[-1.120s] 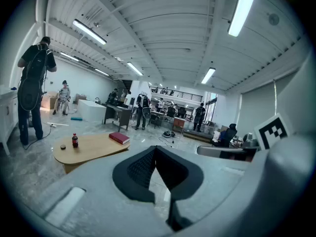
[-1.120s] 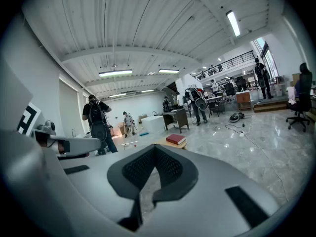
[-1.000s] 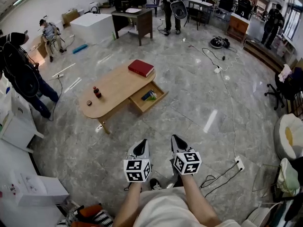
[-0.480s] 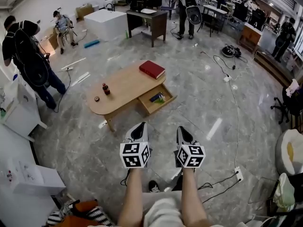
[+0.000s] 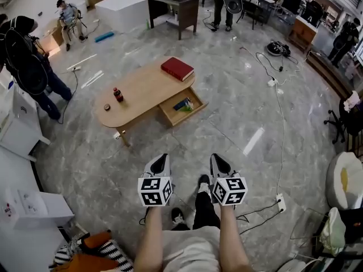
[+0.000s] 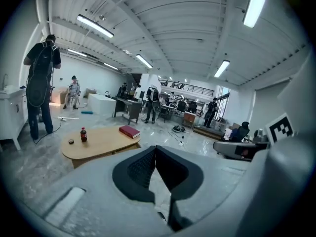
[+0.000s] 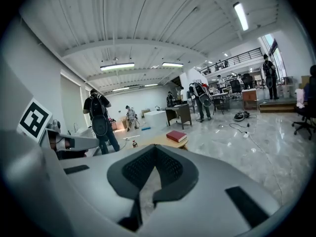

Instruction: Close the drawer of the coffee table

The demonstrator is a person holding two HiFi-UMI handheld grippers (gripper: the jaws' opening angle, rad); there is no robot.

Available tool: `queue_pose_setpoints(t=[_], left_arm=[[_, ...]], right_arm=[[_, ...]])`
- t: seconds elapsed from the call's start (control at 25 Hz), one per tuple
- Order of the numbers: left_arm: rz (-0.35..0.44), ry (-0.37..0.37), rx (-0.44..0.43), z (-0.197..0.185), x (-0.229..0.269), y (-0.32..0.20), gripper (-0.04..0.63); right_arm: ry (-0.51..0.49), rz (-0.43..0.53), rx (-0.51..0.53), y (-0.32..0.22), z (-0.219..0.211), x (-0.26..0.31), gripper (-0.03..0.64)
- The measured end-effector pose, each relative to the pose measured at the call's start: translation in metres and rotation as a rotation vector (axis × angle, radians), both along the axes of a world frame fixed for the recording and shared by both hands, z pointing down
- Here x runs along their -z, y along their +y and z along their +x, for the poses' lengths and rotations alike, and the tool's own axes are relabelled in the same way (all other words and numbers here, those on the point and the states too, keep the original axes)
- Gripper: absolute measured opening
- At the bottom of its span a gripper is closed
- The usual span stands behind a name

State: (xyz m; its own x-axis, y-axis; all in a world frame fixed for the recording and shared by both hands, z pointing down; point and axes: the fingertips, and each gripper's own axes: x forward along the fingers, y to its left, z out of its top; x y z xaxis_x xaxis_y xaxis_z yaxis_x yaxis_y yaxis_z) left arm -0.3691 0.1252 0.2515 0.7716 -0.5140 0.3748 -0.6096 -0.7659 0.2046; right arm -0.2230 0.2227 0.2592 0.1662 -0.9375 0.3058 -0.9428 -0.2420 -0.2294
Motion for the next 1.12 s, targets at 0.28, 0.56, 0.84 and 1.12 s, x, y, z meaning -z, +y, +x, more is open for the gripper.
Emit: queue_pose_setpoints(t=[0.28, 0.56, 0.84, 1.12], left_arm=[[-0.056, -0.019, 0.031, 0.047, -0.023, -0.033, 0.009], [-0.135, -0.035, 0.115, 0.118, -0.054, -0.092, 0.009], [-0.068, 0.023, 0.094, 0.215, -0.020, -0.117, 0.009], [-0.057, 0.001, 0.266, 0.189, -0.028, -0.156, 0.009]], right_arm=[[0.019, -0.034, 0.022, -0.034, 0.062, -0.021, 0.015], [0.005, -0.051, -0.027, -0.069, 0.168, -0.035, 0.015], [-0.020, 0.019, -0.093, -0.102, 0.279, -0.016, 0.015], [-0.010, 0.008, -0.003, -0.152, 0.305, -0.019, 0.015]])
